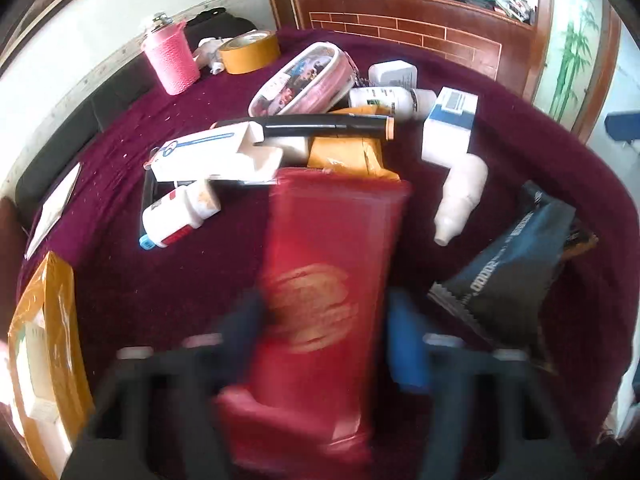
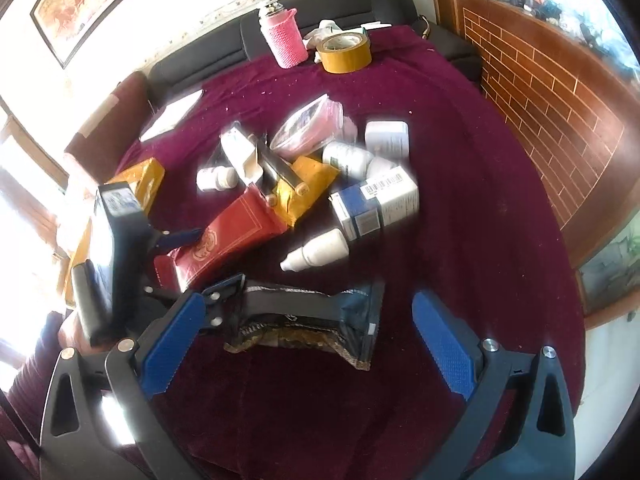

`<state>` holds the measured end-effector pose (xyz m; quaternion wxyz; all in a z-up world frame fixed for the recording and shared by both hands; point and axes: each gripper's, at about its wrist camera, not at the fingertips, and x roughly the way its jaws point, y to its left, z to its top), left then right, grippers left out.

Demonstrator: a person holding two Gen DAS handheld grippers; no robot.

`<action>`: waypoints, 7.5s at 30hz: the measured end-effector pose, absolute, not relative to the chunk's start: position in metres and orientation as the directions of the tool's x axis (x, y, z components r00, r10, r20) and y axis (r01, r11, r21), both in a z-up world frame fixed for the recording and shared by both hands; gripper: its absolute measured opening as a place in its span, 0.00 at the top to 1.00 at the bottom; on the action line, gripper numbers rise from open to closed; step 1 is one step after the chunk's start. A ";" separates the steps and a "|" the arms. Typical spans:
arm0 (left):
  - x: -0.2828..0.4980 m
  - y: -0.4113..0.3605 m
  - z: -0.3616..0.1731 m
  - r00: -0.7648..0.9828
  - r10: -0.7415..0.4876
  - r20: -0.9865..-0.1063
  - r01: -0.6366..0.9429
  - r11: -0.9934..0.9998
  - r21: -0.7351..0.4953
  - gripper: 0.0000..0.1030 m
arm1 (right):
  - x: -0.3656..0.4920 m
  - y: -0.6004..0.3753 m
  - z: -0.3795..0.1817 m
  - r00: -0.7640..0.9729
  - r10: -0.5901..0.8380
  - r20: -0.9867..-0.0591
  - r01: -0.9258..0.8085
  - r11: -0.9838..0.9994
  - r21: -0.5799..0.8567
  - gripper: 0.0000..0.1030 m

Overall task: Organize objects
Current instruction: 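Grasp the red foil packet with the left gripper while the right gripper grasps the black snack bag, then carry both packets to the tray and release them inside with both grippers, then return both grippers to the table and grasp the white toothpaste-style box with the right gripper, then grasp the white pill bottle with the left gripper while the right gripper holds the box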

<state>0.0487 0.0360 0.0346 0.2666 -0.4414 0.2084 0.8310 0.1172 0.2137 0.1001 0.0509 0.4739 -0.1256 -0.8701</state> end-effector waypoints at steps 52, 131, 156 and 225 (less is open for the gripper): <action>0.071 -0.076 0.091 -0.539 0.476 -0.695 -0.448 -0.861 -0.242 0.60 | 0.122 0.174 0.057 -0.392 -0.387 -0.835 0.241 -0.919 0.313 0.55; 0.021 -0.194 0.123 -0.582 0.254 -0.773 -0.101 -0.965 -0.241 0.37 | -0.012 0.069 0.141 -0.769 0.058 -0.636 -0.027 -0.998 -0.058 0.00; 0.133 -0.076 0.148 -0.975 -0.182 -0.130 0.114 -0.904 0.413 0.22 | -0.074 0.070 0.084 -0.712 -0.072 -0.699 0.153 -0.987 -0.053 0.02; -0.023 -0.034 0.047 -0.587 0.163 -0.793 -0.078 -0.986 -0.145 0.72 | 0.014 0.164 0.015 -0.575 -0.384 -0.723 0.191 -0.922 0.337 0.67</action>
